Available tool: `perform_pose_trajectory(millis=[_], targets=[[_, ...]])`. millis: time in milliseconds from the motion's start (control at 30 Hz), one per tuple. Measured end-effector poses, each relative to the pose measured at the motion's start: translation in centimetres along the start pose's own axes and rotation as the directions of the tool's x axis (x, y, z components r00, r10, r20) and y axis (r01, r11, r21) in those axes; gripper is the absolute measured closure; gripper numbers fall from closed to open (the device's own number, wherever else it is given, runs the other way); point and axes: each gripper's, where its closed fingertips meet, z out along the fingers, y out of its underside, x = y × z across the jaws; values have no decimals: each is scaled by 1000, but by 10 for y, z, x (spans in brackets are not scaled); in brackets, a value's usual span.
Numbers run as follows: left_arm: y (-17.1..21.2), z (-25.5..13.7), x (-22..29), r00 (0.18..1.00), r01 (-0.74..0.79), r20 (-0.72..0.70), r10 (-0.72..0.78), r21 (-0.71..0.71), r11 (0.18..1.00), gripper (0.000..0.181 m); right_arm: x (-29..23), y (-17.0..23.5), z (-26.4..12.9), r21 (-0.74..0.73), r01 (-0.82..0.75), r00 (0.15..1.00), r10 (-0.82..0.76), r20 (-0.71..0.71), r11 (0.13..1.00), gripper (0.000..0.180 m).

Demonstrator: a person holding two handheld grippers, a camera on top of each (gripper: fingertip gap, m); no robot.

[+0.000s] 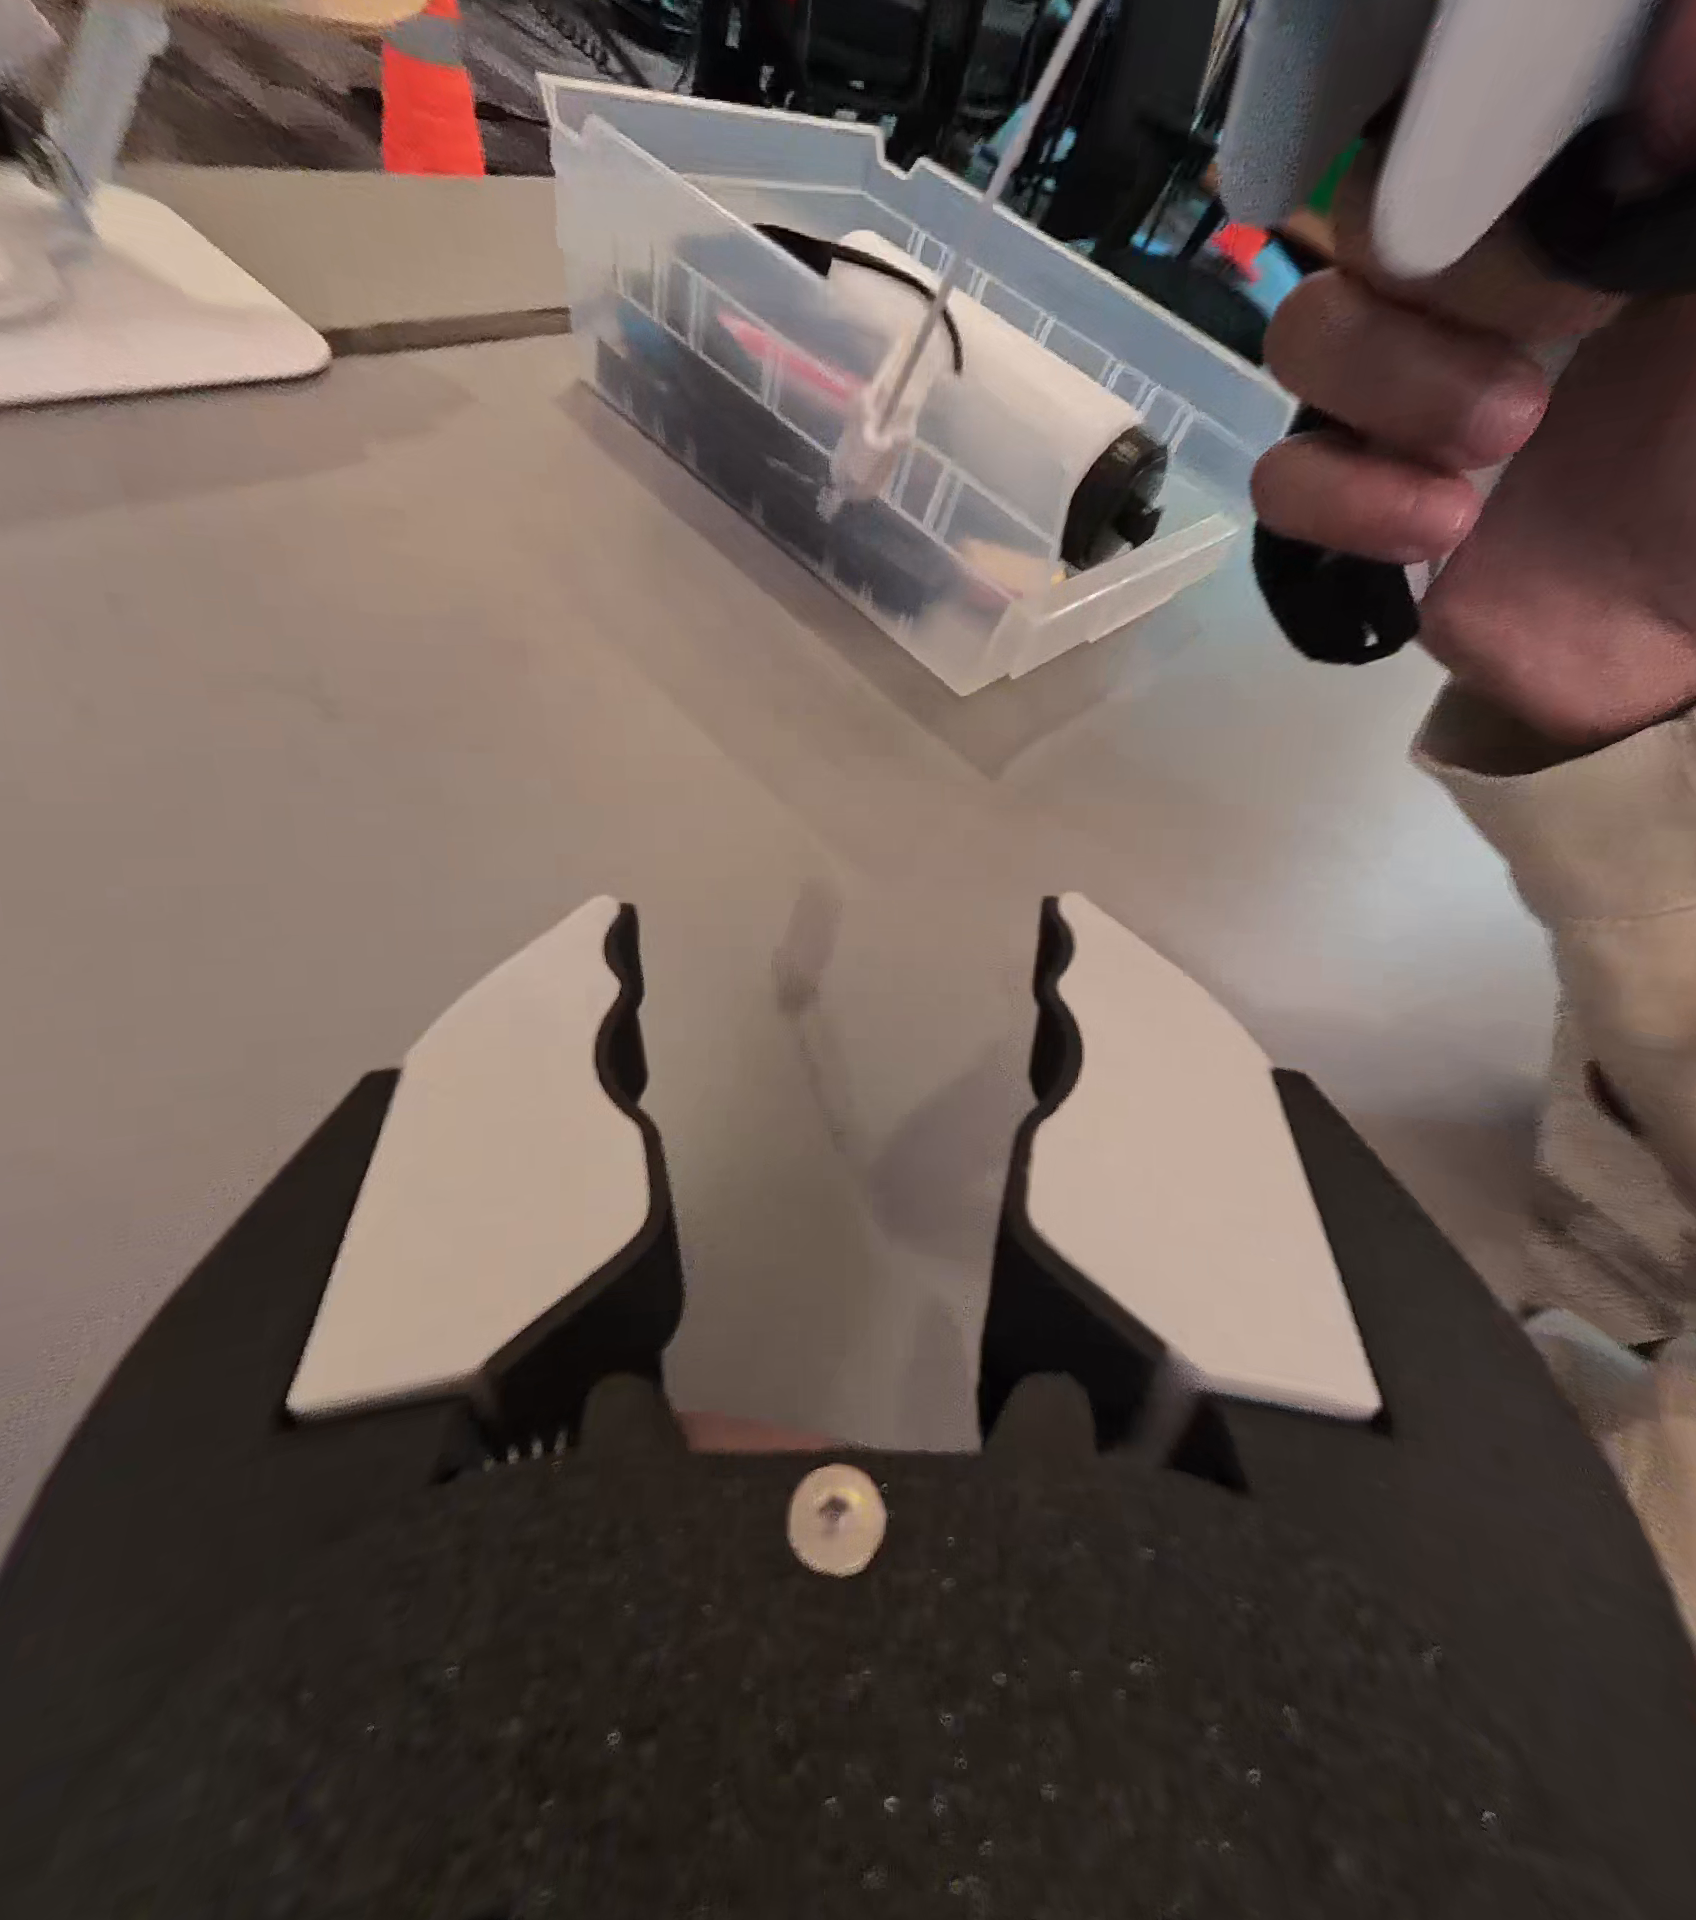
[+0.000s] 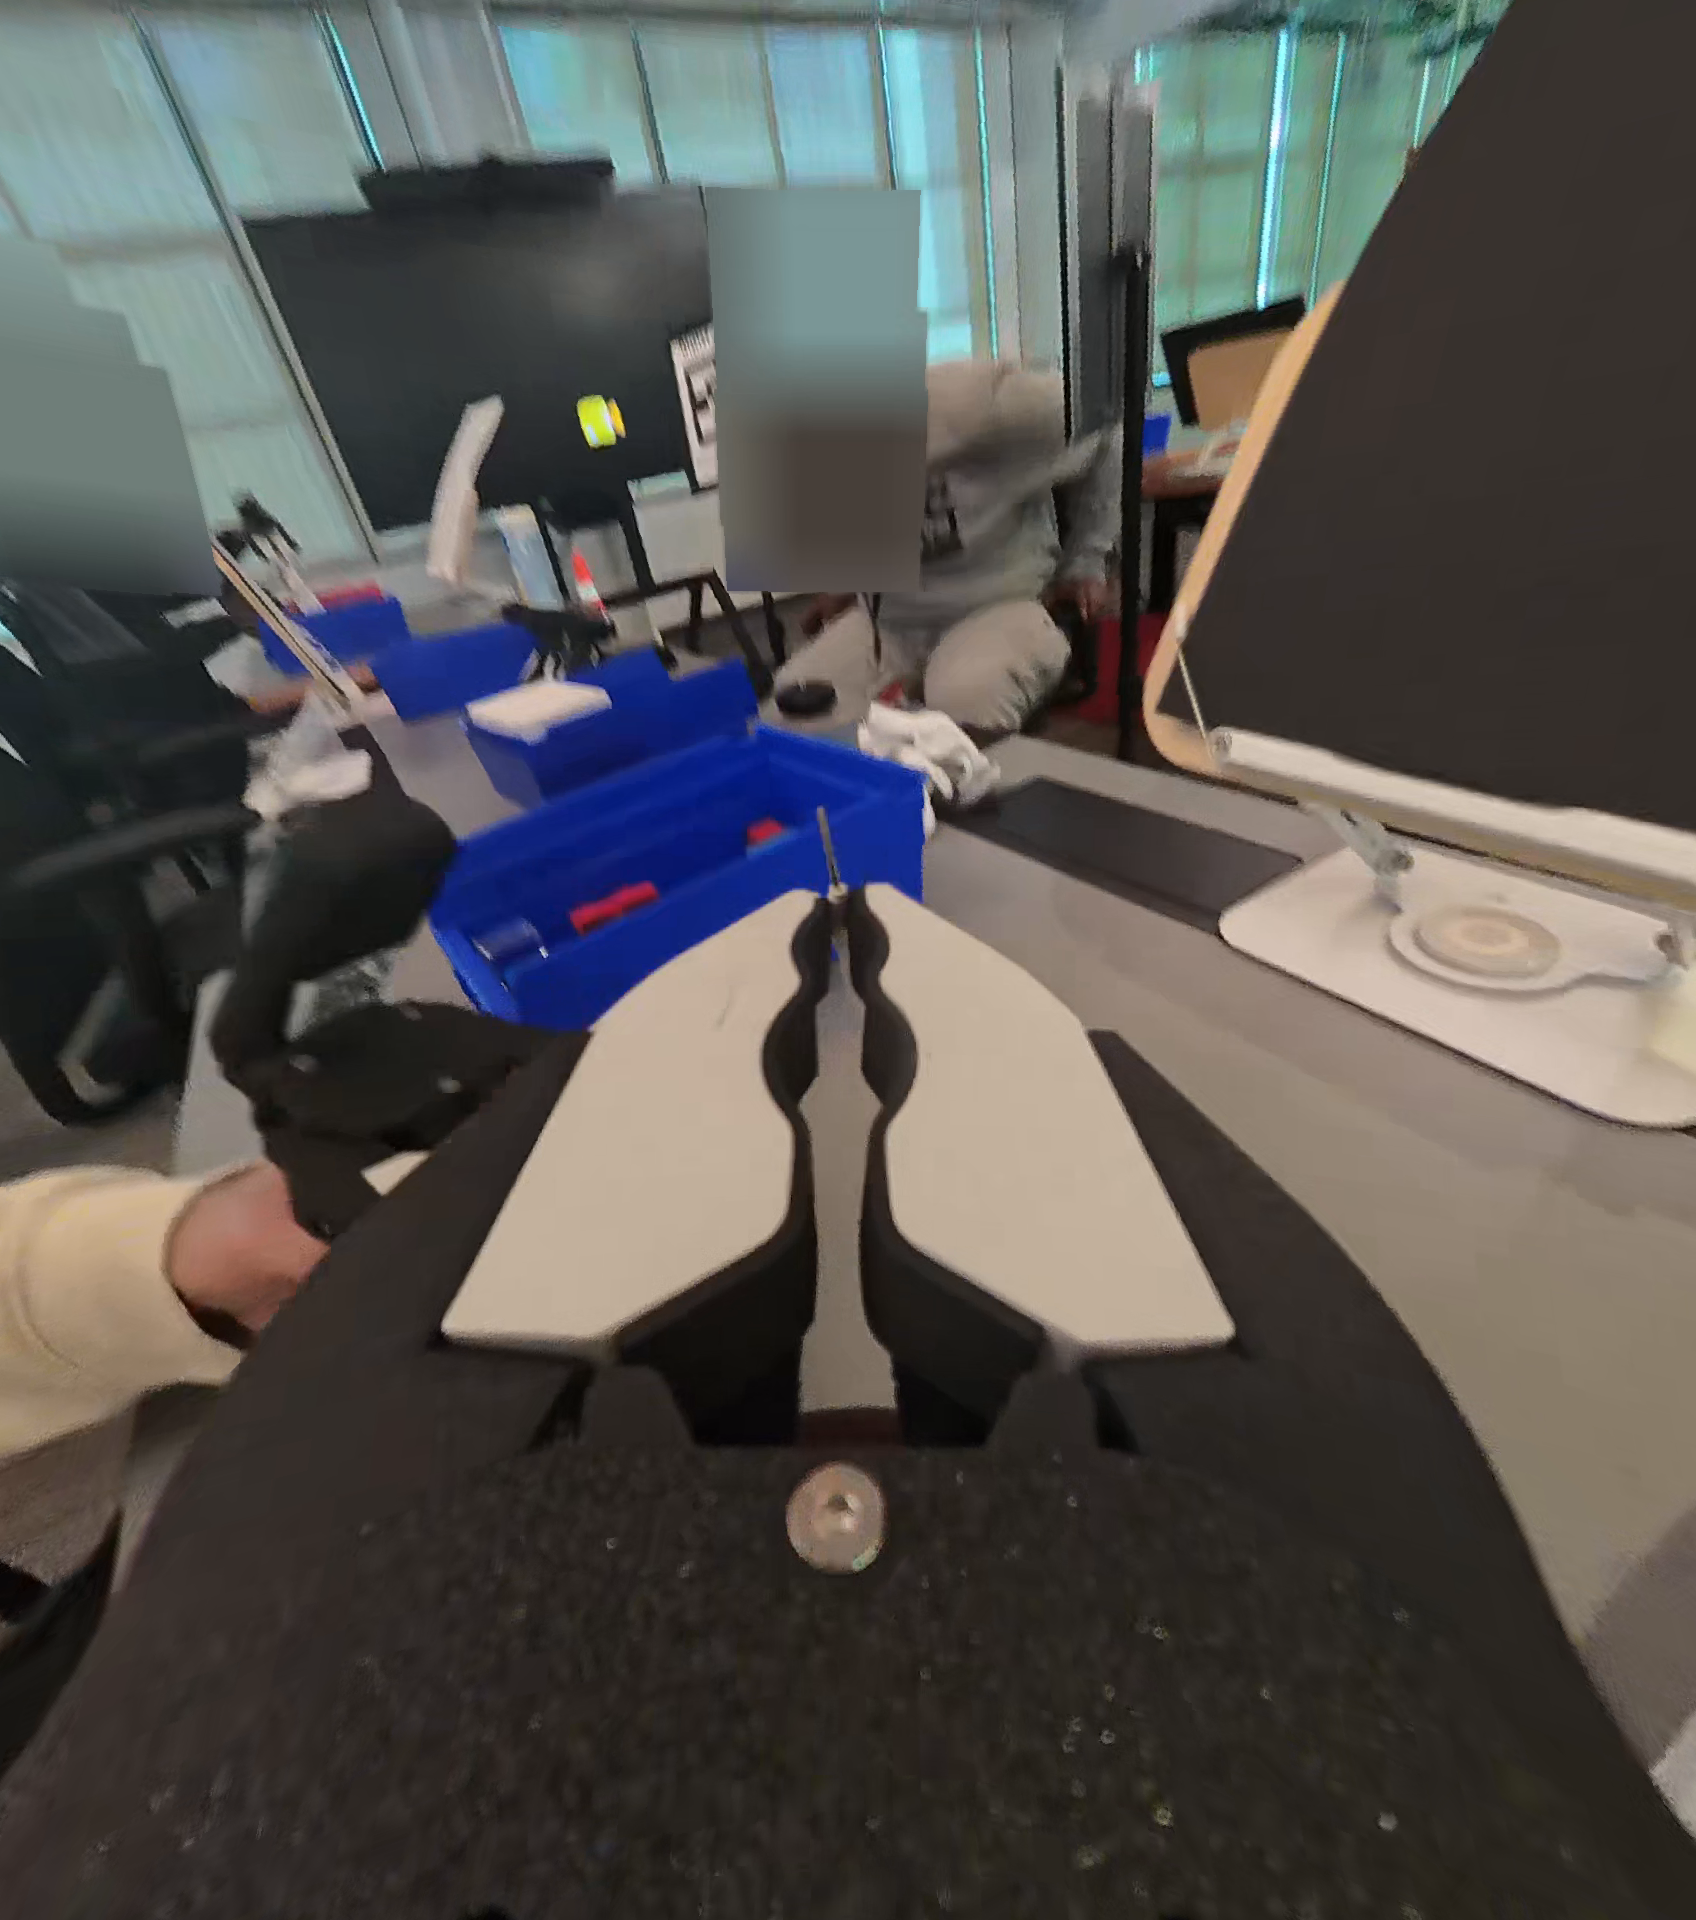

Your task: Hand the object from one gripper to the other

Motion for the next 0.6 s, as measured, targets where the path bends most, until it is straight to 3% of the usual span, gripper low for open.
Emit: perform_pose_trajectory(millis=[100,167,300,500,533,567,600], targets=[[-4,3,8,997,75,-37,-73,39,996,91,-6,-15,-2,61,-35,999,33,33,998,177],[-7,1,8,999,47,-9,-46,57,997,82,-13,-21,0,72,-63,996,58,67,995,177],[-10,-6,2,994,-75,88,68,80,994,87,-38,-22,12,40,-106,981,98,165,994,177],[-11,-14,0,984,-136,128,123,93,986,95,-67,0,33,-80,-11,980,27,199,997,177],[-12,-16,-2,982,-140,139,126,101,985,100,-70,5,37,-105,-5,978,27,209,994,177],[-13,-19,-3,981,-146,147,129,108,983,117,-74,9,39,-122,-3,976,30,217,993,177],[-14,-22,-3,980,-155,141,138,116,981,154,-77,11,41,-127,-2,974,31,226,992,177]])
